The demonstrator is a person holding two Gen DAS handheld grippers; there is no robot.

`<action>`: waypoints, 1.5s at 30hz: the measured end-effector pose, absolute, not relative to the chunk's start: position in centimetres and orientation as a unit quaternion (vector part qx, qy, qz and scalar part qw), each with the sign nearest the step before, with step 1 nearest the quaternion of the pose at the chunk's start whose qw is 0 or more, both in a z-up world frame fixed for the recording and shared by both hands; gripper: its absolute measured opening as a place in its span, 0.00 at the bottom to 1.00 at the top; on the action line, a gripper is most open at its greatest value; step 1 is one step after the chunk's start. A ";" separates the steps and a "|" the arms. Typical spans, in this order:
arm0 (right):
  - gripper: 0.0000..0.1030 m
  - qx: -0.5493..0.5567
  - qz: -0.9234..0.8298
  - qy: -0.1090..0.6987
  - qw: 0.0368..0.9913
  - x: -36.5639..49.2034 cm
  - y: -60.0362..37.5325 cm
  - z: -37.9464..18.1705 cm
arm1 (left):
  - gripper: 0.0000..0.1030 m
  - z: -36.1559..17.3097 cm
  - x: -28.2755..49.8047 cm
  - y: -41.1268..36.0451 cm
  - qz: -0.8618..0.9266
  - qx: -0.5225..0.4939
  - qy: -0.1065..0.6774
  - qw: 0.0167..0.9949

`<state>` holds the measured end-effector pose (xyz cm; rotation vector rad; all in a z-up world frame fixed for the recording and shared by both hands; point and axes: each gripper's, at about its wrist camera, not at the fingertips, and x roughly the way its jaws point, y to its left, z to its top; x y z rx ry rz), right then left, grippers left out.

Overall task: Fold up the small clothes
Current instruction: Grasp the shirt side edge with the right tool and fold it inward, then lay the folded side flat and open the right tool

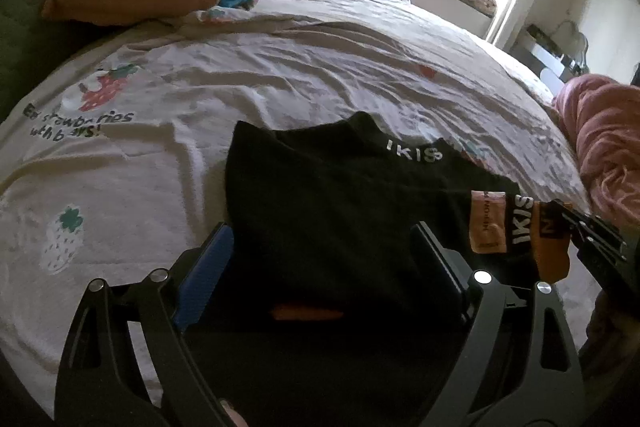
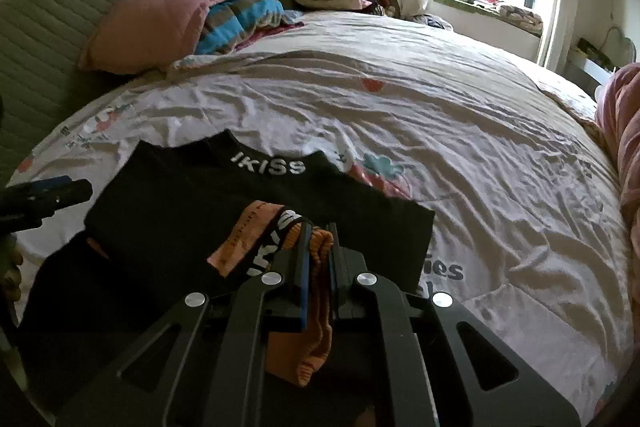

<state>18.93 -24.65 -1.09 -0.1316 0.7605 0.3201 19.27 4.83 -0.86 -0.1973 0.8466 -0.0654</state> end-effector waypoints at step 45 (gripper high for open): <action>0.24 -0.066 0.204 0.458 0.863 16.5 -21.0 -6.2 | 0.27 -6.3 19.3 3.3 -0.076 -0.063 0.483 0.870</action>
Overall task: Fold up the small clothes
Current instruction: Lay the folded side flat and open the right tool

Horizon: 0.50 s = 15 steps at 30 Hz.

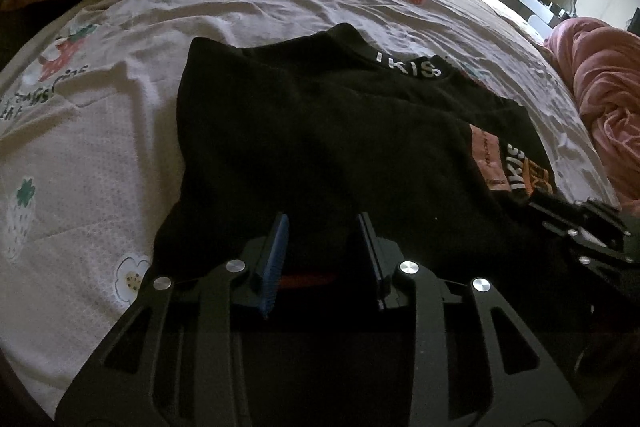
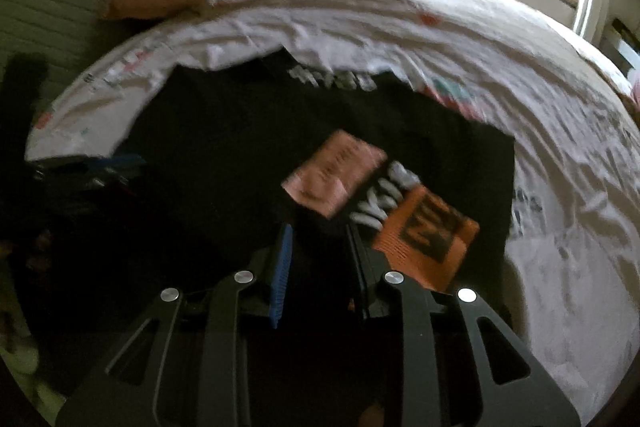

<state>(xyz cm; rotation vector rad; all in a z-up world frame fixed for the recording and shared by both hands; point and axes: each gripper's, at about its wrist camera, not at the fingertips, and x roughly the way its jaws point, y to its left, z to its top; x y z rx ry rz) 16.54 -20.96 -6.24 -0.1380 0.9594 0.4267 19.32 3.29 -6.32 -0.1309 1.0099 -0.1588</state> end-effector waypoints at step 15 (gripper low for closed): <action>0.33 -0.057 0.198 0.437 0.876 14.8 -21.9 -5.6 | 0.27 -6.1 18.9 3.3 -0.076 -0.062 0.480 0.872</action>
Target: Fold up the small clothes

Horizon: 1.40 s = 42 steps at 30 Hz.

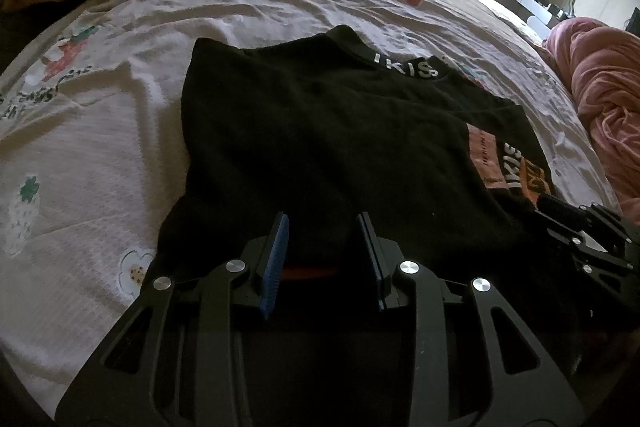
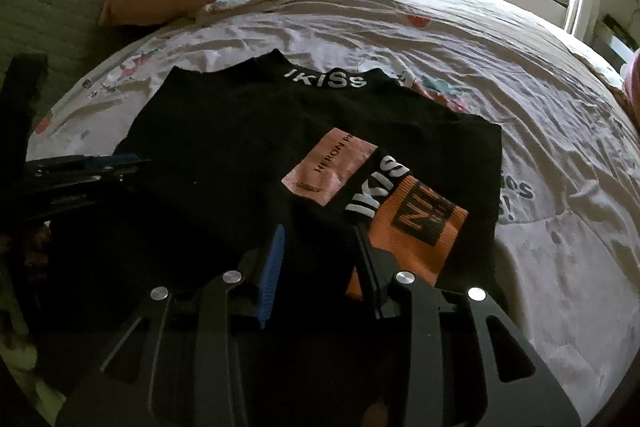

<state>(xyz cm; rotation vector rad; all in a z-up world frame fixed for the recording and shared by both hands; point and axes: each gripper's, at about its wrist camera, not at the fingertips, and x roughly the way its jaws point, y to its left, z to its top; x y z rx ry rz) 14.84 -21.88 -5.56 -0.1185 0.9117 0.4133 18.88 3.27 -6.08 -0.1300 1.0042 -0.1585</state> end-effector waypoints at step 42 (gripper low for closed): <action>0.83 -0.018 0.180 0.362 0.915 9.7 -23.8 1.4 | 0.91 0.6 12.5 6.7 -0.067 -0.099 0.418 0.900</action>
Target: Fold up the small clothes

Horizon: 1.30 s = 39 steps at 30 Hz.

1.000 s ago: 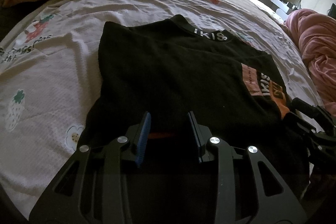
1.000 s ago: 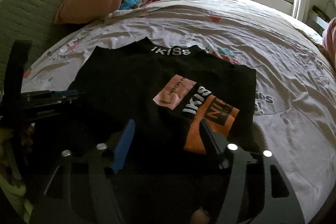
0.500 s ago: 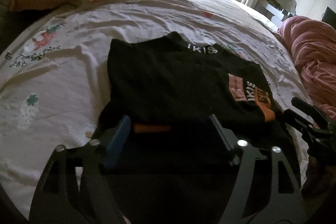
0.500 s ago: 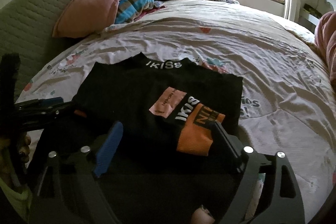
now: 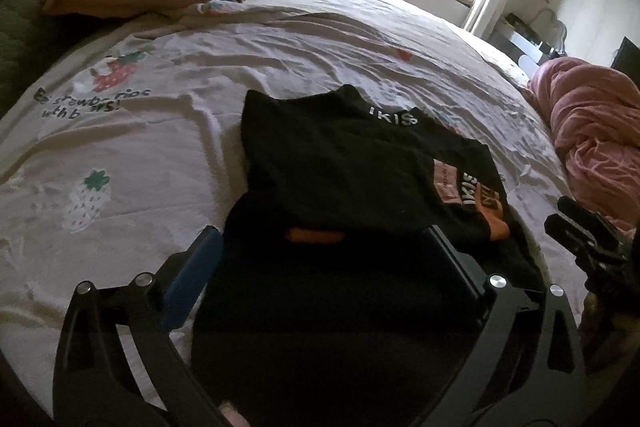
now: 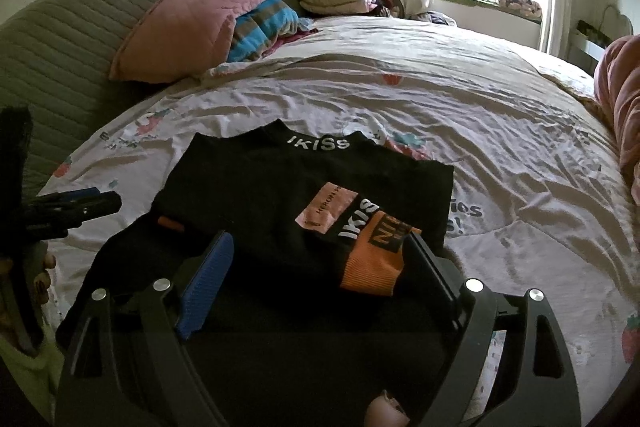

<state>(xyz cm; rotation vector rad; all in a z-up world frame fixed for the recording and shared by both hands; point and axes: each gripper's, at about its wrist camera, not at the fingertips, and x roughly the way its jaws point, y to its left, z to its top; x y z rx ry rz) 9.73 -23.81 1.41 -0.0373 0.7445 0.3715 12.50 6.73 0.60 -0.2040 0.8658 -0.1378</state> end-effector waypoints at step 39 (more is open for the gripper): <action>0.83 -0.037 0.190 0.364 0.911 2.0 -26.3 2.3 | 0.91 -0.4 2.6 12.6 -0.013 -0.096 0.457 0.884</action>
